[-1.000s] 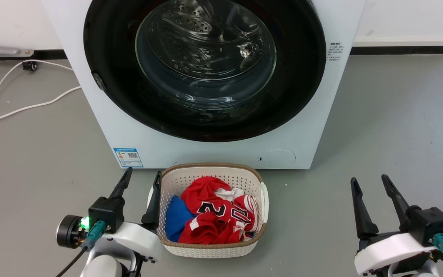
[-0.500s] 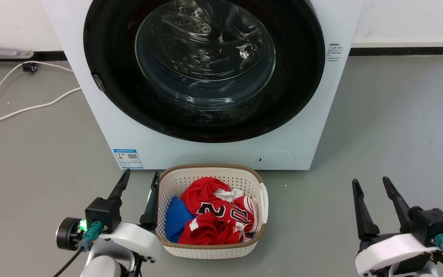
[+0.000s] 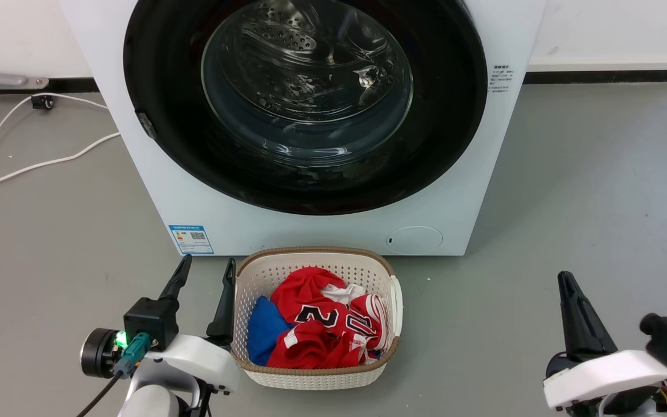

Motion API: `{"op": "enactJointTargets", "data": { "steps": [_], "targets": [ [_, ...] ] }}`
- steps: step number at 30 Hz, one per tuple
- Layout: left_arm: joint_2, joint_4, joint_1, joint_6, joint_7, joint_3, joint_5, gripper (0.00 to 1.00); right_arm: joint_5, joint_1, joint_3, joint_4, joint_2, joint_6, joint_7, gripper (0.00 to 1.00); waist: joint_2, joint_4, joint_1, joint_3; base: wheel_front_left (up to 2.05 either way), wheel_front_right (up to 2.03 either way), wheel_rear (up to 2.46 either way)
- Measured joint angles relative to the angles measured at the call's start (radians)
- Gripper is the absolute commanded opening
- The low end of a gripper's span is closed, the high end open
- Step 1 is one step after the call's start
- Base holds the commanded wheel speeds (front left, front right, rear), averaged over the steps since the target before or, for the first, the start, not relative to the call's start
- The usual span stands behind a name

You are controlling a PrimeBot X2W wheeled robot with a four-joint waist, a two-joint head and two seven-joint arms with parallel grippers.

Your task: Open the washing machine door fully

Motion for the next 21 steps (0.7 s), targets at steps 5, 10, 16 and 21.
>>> {"op": "enactJointTargets", "data": {
  "steps": [5, 10, 16, 21],
  "targets": [
    [-0.002, -0.004, -0.001, -0.001, 0.0, 0.005, 0.001, 1.0, 0.297, -0.009, -0.016, 0.008, 0.001, 0.0, 0.026, 0.0, 0.0, -0.002, 0.0, 0.005, 0.0, 0.0, 0.0],
    [-0.007, -0.018, -0.005, -0.004, 0.0, 0.014, 0.002, 1.0, 0.729, -0.05, -0.056, 0.05, 0.0, 0.0, 0.086, 0.0, 0.0, -0.008, 0.0, 0.017, 0.0, 0.0, 0.0],
    [-0.017, -0.046, -0.025, -0.005, -0.001, 0.023, -0.001, 1.0, 1.048, -0.132, -0.122, 0.11, 0.001, 0.0, 0.171, 0.0, 0.0, -0.012, 0.0, 0.049, 0.0, 0.0, 0.0],
    [-0.025, -0.068, -0.052, -0.005, -0.001, 0.033, -0.002, 1.0, 1.185, -0.253, -0.196, 0.168, -0.023, 0.0, 0.254, 0.0, 0.0, -0.013, 0.0, 0.1, 0.0, 0.0, 0.0]
  ]
}}
